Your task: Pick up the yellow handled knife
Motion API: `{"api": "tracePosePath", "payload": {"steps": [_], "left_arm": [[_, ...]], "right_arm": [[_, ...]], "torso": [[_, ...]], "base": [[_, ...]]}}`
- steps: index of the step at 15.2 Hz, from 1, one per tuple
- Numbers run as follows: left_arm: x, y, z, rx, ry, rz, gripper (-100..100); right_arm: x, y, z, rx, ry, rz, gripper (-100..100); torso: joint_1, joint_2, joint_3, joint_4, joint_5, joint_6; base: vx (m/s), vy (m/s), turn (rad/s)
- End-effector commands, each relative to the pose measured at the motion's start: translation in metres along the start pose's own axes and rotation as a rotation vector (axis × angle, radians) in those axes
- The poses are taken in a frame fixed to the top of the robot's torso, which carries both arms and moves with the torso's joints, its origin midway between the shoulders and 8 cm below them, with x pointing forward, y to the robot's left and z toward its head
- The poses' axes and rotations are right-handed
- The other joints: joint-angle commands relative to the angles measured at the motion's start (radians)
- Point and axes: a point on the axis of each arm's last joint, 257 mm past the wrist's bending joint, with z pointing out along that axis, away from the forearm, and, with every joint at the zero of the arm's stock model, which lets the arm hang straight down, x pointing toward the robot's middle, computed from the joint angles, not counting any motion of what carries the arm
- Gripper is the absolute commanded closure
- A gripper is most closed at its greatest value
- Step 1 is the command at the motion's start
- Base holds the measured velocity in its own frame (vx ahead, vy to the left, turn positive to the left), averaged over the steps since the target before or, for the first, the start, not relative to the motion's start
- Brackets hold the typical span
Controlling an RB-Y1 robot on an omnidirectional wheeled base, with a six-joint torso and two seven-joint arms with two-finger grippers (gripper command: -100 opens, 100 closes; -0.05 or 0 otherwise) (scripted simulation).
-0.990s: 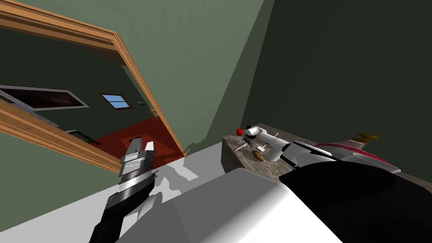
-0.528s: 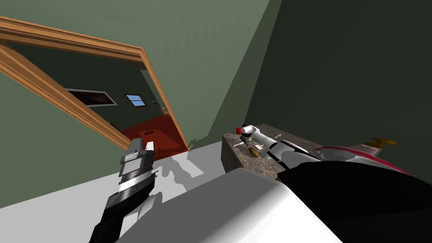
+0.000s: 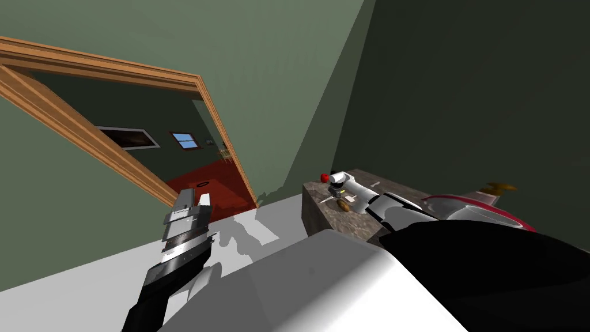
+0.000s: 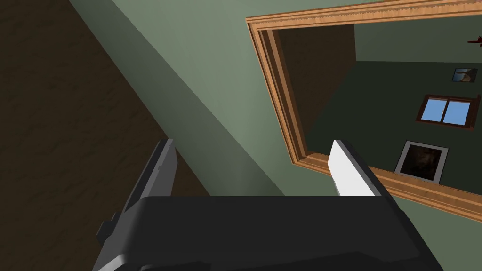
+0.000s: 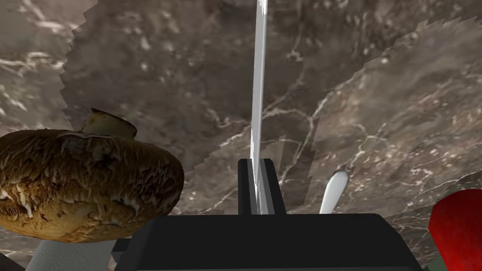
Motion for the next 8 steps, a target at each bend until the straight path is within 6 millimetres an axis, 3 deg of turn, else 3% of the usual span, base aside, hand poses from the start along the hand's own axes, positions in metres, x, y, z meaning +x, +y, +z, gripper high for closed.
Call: {"api": "tracePosePath", "payload": {"steps": [1,2,4,6,7,8], "left_arm": [[0.000,0.000,0.000,0.000,0.000,0.000,0],[0.000,0.000,0.000,0.000,0.000,0.000,0],[0.000,0.000,0.000,0.000,0.000,0.000,0],[0.000,0.000,0.000,0.000,0.000,0.000,0],[0.000,0.000,0.000,0.000,0.000,0.000,0],[0.000,0.000,0.000,0.000,0.000,0.000,0]], "right_arm": [[-0.010,-0.009,0.003,-0.014,-0.005,-0.054,100],[-0.010,-0.007,0.003,-0.021,-0.004,-0.054,100],[-0.018,-0.025,0.010,-0.018,-0.008,-0.123,100],[-0.025,-0.021,0.005,-0.043,-0.008,-0.112,100],[-0.025,-0.040,0.014,-0.023,-0.008,-0.182,100],[-0.032,-0.043,0.013,-0.030,-0.010,-0.181,100]], "torso": [[0.000,0.000,0.000,0.000,0.000,0.000],[0.002,-0.004,-0.003,-0.001,0.000,0.001],[0.002,-0.009,-0.006,-0.003,0.000,-0.001],[0.001,-0.015,-0.009,-0.003,0.000,-0.003],[-0.001,-0.015,-0.009,-0.003,0.000,-0.005],[0.000,-0.012,-0.008,-0.004,-0.001,-0.001]], "base": [[0.184,0.132,-0.422],[0.178,0.082,-0.250],[0.221,0.104,-0.291],[0.219,0.051,-0.071],[0.133,0.085,-0.254],[0.173,0.110,-0.318]]}}
